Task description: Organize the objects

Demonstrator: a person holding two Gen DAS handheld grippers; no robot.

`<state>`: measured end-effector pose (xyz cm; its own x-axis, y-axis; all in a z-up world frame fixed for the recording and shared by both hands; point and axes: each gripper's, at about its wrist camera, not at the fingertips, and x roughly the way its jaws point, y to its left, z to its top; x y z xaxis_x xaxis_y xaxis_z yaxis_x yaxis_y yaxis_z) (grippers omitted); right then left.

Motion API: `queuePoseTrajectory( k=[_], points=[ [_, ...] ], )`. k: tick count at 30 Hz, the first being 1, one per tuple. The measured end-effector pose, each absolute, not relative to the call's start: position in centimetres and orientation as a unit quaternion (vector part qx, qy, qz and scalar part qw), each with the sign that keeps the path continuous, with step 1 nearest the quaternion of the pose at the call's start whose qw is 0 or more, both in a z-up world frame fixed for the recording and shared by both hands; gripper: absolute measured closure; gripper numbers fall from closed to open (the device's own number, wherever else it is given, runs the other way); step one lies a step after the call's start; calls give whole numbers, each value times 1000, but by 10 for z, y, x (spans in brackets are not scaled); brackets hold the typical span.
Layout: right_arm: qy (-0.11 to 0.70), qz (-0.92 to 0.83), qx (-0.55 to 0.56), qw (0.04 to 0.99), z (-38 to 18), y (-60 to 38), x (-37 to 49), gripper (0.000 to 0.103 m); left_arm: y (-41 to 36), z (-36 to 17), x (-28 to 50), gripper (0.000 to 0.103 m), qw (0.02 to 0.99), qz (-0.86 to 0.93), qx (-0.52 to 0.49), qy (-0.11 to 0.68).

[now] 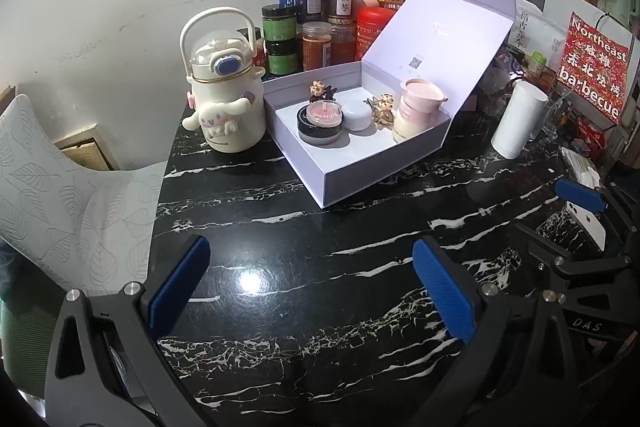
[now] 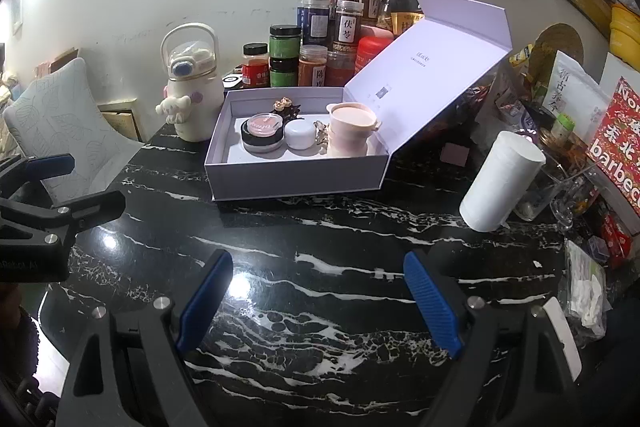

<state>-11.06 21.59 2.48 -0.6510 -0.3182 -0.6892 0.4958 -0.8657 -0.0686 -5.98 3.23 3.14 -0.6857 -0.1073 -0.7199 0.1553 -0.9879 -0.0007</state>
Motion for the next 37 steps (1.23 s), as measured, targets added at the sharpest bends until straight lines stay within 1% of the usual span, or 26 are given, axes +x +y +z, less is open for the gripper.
queuePoseTrajectory(
  k=[11, 27, 37],
  points=[
    [129, -897, 357, 224, 21, 214, -113, 14, 29, 28, -62, 1, 72, -914, 398, 34],
    [137, -890, 368, 232, 15, 207, -112, 14, 22, 31, -55, 0, 96, -925, 368, 30],
    [136, -890, 369, 230, 13, 208, -112, 14, 27, 27, -59, 0, 87, -920, 382, 28]
  ],
)
